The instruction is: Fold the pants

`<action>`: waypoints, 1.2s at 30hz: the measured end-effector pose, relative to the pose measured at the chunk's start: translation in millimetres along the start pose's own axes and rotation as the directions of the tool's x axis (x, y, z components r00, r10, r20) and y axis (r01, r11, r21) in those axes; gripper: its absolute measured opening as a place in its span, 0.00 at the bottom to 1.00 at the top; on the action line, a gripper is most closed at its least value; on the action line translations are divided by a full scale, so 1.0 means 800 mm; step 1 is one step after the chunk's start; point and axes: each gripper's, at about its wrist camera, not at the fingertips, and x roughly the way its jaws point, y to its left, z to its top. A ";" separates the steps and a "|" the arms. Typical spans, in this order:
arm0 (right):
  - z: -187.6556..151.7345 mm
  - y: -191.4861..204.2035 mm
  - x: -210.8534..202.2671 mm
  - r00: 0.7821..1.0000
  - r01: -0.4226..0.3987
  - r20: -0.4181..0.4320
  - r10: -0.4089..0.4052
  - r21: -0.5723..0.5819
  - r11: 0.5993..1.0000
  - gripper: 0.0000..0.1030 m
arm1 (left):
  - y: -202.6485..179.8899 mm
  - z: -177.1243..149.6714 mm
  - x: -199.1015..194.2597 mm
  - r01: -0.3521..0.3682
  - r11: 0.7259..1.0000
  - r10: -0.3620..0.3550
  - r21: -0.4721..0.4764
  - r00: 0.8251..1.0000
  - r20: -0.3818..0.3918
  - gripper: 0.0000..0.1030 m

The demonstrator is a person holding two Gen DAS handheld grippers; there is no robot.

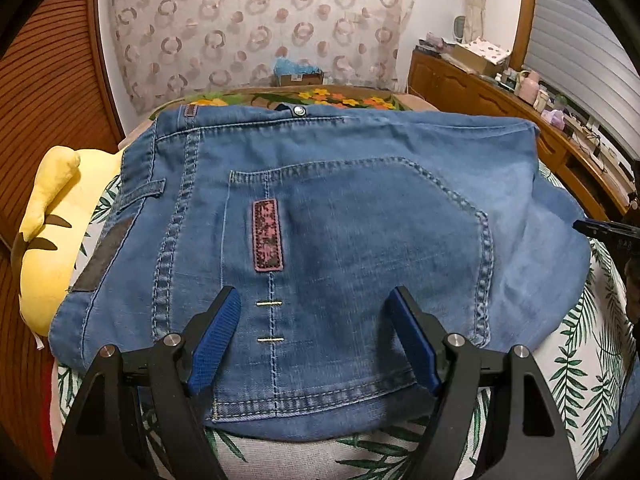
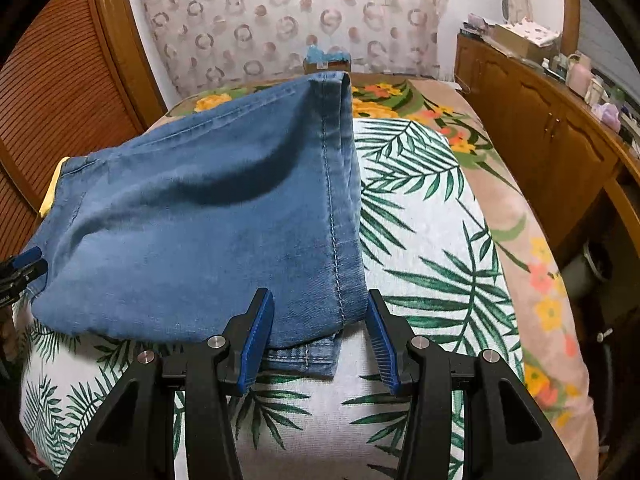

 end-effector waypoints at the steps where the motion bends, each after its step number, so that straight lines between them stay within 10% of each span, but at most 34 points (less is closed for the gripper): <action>1: 0.000 0.000 0.000 1.000 -0.001 -0.003 0.001 0.005 1.000 0.47 | 0.000 -0.001 0.001 0.000 1.000 0.000 0.000 1.000 -0.002 0.75; 10: -0.012 0.009 -0.009 1.000 -0.006 -0.009 0.006 -0.016 1.000 0.47 | -0.002 -0.003 0.008 -0.008 1.000 0.009 0.007 1.000 -0.013 0.75; 18: -0.017 0.028 -0.008 1.000 -0.018 -0.006 0.018 -0.093 0.996 0.19 | -0.007 -0.003 0.007 -0.019 1.000 0.019 0.018 1.000 -0.017 0.75; 36: -0.032 0.038 -0.006 1.000 -0.001 0.030 0.005 -0.119 0.993 0.18 | 0.101 -0.027 -0.067 -0.136 0.983 0.138 -0.125 0.990 0.008 0.67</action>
